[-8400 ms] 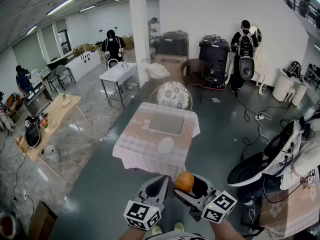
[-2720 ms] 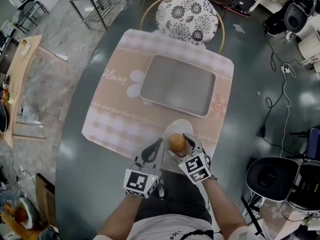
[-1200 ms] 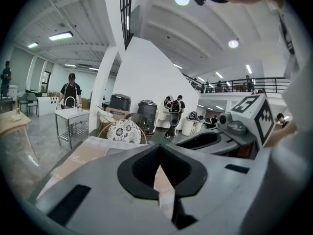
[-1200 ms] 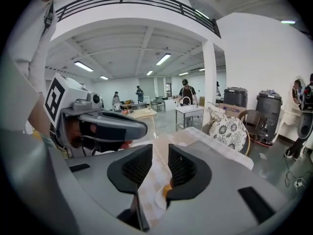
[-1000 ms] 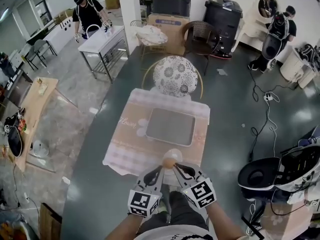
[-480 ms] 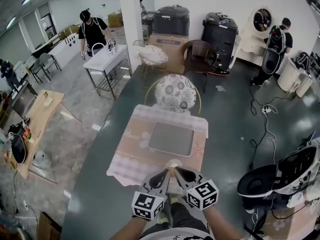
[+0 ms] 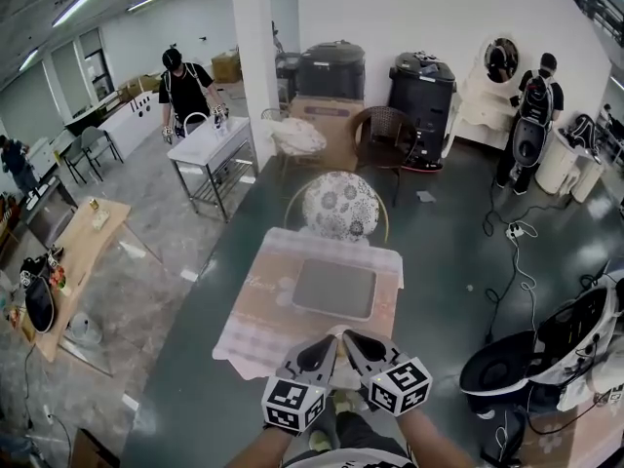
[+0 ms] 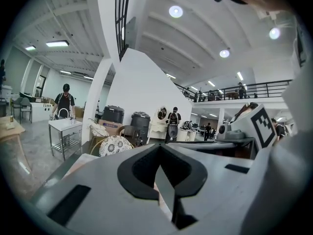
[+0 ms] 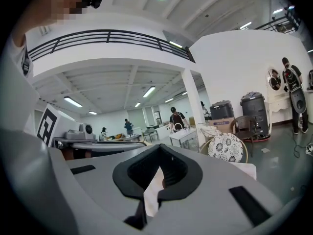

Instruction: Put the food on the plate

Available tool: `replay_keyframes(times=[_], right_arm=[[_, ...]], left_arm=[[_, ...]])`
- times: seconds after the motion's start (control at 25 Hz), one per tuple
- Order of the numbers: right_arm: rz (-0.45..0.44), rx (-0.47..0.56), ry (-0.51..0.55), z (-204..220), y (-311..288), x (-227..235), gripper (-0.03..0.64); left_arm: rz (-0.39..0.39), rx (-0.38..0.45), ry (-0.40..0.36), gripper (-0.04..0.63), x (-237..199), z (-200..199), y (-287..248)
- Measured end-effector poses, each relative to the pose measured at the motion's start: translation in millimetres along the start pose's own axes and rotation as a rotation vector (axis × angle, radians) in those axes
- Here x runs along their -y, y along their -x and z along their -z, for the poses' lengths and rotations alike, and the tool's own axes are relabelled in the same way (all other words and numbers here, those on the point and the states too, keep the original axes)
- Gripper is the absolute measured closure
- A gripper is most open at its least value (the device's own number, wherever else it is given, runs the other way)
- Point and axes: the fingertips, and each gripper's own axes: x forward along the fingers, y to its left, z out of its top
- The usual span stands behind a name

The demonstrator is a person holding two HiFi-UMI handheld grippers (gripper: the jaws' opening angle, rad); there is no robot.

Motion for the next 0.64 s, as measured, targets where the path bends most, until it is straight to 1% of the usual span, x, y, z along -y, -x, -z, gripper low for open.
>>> replay_keyframes(times=[0.4, 0.48, 0.64], right_arm=[[0.008, 0.002, 0.020, -15, 9, -5, 0.603], [0.011, 0.001, 0.023, -11, 11, -8, 0.603], [0.017, 0.003, 0.030, 13, 16, -17, 0.603]], left_arm=[[-0.002, 0.014, -0.001, 0.589, 7, -14, 4], [-0.001, 0.014, 0.002, 0.589, 7, -9, 7], [0.000, 0.021, 0.001, 0.589, 6, 14, 20]])
